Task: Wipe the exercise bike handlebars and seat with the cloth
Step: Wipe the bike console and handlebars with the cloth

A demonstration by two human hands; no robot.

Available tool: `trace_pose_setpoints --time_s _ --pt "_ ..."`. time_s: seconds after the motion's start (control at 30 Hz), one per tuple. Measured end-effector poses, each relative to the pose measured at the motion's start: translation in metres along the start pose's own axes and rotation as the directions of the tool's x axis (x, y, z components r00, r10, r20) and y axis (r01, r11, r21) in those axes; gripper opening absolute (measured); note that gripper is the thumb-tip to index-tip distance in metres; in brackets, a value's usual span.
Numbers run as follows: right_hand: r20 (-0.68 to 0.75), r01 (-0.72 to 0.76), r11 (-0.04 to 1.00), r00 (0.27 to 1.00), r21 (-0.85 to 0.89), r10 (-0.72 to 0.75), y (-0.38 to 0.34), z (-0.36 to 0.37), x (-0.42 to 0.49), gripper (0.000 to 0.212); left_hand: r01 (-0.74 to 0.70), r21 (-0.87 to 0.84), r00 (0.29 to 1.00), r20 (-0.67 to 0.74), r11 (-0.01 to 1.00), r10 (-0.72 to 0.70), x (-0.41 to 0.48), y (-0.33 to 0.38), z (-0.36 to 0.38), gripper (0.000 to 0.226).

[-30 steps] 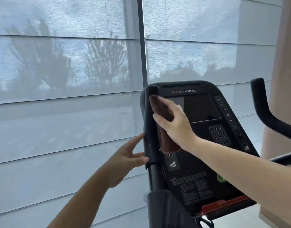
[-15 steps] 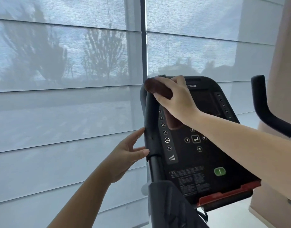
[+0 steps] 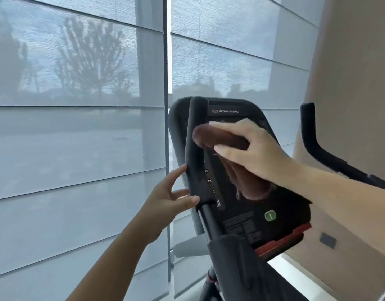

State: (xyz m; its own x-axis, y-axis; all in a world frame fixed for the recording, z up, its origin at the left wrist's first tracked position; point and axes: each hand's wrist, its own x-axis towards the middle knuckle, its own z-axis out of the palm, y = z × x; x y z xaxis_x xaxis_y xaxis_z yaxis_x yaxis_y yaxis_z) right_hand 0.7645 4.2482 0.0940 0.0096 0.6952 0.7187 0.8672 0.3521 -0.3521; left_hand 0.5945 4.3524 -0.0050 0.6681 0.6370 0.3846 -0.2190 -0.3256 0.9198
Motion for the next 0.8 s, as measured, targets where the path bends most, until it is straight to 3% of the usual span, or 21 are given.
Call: trace_pose_setpoints --time_s 0.07,0.13,0.23,0.33,0.47,0.53,0.6,0.67,0.73,0.8 --pt "-0.2 0.029 0.993 0.978 -0.114 -0.052 -0.005 0.01 0.033 0.045 -0.02 0.002 1.0 0.017 1.0 0.02 0.002 -0.001 -0.002 0.082" --pt "-0.197 0.014 0.98 0.979 -0.199 -0.054 -0.007 0.025 0.045 0.046 -0.032 0.007 0.999 0.041 0.999 0.032 0.004 -0.002 -0.004 0.083" --pt "0.011 -0.09 0.982 0.996 -0.167 0.093 -0.008 0.044 0.014 0.046 -0.051 -0.038 0.995 0.087 0.998 0.054 0.009 -0.004 -0.009 0.08" --pt "0.28 -0.23 0.965 0.925 -0.122 0.256 -0.016 0.037 -0.026 0.046 -0.071 -0.072 0.99 0.114 0.995 0.079 0.011 -0.007 -0.01 0.088" --pt "0.399 -0.262 0.944 0.858 -0.198 0.322 -0.036 0.016 -0.038 0.049 -0.095 -0.101 0.981 0.16 0.99 0.111 0.017 -0.012 -0.014 0.091" --pt "0.272 -0.229 0.941 0.916 -0.25 0.296 -0.045 0.018 -0.028 0.045 -0.091 -0.136 0.979 0.171 0.986 0.114 0.02 -0.014 -0.016 0.092" --pt "-0.021 -0.192 0.936 0.981 -0.296 0.194 -0.047 0.024 -0.004 0.044 -0.097 -0.177 0.972 0.197 0.979 0.131 0.023 -0.015 -0.018 0.09" --pt "-0.259 -0.158 0.915 0.964 -0.371 0.061 -0.043 0.031 0.029 0.045 -0.115 -0.204 0.965 0.21 0.972 0.158 0.025 -0.016 -0.019 0.088" --pt "-0.308 -0.17 0.88 0.951 -0.444 0.028 -0.039 0.042 0.052 0.046 -0.126 -0.244 0.957 0.224 0.962 0.182 0.028 -0.018 -0.02 0.087" --pt "-0.233 -0.212 0.868 0.966 -0.449 0.115 -0.036 0.056 0.047 0.048 -0.129 -0.276 0.947 0.249 0.952 0.201 0.032 -0.021 -0.022 0.085"
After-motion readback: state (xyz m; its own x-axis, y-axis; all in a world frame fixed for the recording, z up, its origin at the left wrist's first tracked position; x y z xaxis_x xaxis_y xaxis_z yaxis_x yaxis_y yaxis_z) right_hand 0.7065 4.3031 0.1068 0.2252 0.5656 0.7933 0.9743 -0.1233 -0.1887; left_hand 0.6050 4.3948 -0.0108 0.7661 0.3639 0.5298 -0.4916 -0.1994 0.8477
